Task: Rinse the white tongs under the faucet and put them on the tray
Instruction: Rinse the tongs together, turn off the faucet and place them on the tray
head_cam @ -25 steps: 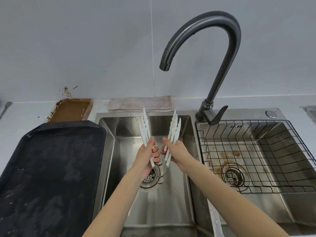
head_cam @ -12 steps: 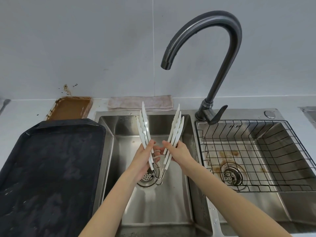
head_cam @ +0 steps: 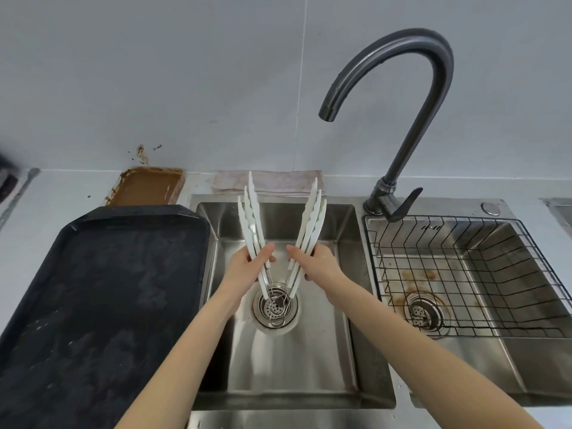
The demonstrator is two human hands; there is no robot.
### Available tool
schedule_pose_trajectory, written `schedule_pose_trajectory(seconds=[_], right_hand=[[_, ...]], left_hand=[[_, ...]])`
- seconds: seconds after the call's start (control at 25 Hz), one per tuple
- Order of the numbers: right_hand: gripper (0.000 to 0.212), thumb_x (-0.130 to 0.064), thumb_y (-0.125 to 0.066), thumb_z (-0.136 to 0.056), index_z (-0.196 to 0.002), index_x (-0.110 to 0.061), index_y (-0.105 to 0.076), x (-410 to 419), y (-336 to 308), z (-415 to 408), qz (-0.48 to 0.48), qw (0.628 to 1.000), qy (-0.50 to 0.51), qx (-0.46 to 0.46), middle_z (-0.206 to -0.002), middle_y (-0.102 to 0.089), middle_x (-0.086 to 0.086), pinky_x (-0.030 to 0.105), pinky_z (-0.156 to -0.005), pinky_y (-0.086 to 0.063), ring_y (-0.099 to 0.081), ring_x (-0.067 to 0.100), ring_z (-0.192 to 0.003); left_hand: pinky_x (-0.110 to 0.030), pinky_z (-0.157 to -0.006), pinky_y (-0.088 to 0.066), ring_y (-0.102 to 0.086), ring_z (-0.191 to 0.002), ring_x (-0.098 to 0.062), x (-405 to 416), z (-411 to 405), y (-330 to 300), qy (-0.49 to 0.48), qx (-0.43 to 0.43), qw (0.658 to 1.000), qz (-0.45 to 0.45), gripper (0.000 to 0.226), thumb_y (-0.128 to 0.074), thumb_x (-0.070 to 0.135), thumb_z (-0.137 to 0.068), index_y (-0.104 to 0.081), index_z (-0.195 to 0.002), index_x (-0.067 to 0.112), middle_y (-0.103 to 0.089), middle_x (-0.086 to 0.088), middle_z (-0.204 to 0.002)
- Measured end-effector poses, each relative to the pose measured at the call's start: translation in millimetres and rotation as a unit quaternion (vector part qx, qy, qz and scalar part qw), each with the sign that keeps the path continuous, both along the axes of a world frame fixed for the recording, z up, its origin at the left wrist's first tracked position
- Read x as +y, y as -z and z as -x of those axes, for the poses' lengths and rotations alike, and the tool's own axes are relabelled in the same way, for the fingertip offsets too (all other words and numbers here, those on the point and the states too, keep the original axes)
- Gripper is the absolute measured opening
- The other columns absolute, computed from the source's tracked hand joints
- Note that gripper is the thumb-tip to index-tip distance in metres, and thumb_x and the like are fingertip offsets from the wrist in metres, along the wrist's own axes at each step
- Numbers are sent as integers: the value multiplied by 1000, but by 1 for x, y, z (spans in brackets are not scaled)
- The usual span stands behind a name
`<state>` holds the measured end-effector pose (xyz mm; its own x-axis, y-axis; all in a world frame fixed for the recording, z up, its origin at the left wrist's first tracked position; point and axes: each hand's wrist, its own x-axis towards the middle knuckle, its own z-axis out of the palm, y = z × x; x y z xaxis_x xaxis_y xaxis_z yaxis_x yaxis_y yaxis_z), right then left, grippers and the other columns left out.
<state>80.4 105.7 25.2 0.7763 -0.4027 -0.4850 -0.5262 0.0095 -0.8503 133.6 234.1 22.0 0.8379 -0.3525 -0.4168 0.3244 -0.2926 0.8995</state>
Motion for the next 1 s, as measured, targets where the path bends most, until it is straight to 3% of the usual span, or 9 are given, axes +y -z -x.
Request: schedule_pose_trajectory(seconds=[0.12, 0.28, 0.44, 0.6, 0.76, 0.88, 1.0], right_hand=[[12, -28, -56, -89, -82, -18, -57, 23, -3, -6, -19, 1000, -15, -3, -72, -57, -5, 18, -57, -41, -53, 7, -64], [16, -28, -55, -90, -88, -12, -54, 66, -5, -21, -29, 999, -40, -10, -67, -52, -3, 17, -53, -42, -51, 7, -60], [20, -32, -56, -90, -93, -12, -57, 107, -2, -38, -38, 996, -78, 13, -70, -57, -5, 10, -48, -46, -55, 3, -63], [25, -31, -58, -88, -100, -10, -60, 145, 10, -57, -64, 994, -86, 37, -86, -63, 2, 11, -49, -49, -59, 6, -67], [18, -26, -56, -89, -94, -9, -56, 173, 17, -71, -52, 992, -97, 56, -84, -62, 5, 15, -57, -51, -61, 12, -74], [37, -27, -57, -87, -111, 0, -50, 189, 23, -80, -10, 990, -110, 87, -99, -61, 11, 16, -51, -47, -58, 14, -80], [49, -26, -56, -88, -122, 1, -34, 196, 25, -86, 25, 985, -126, 113, -101, -50, 7, 19, -56, -48, -53, 18, -86]], left_hand=[[-19, -68, -44, -57, -77, -8, 24, -3, -7, -3, -37, 999, -29, 18, -53, 36, -90, -60, -89, 19, -63, 7, -78], [-27, -84, -46, -58, -87, -12, 70, -15, -8, -17, -49, 998, -39, 14, -54, 32, -90, -54, -77, 30, -64, 6, -82], [-19, -68, -46, -58, -80, -10, 116, -31, -5, -21, -34, 998, -58, 13, -53, 30, -91, -59, -90, 19, -65, 4, -81], [-22, -68, -46, -59, -76, -12, 157, -48, 2, -22, -11, 997, -73, 17, -54, 30, -90, -60, -95, 15, -66, 2, -82], [-22, -66, -47, -59, -72, -11, 180, -64, 13, -17, 10, 994, -108, 18, -54, 29, -90, -61, -95, 13, -66, 2, -81], [-26, -68, -48, -59, -71, -12, 193, -72, 24, -22, 16, 989, -143, 20, -54, 28, -90, -63, -95, 11, -66, 3, -78], [-25, -65, -41, -55, -76, -16, 197, -72, 32, -16, -9, 976, -215, 19, -51, 31, -90, -58, -79, 17, -61, 5, -73]])
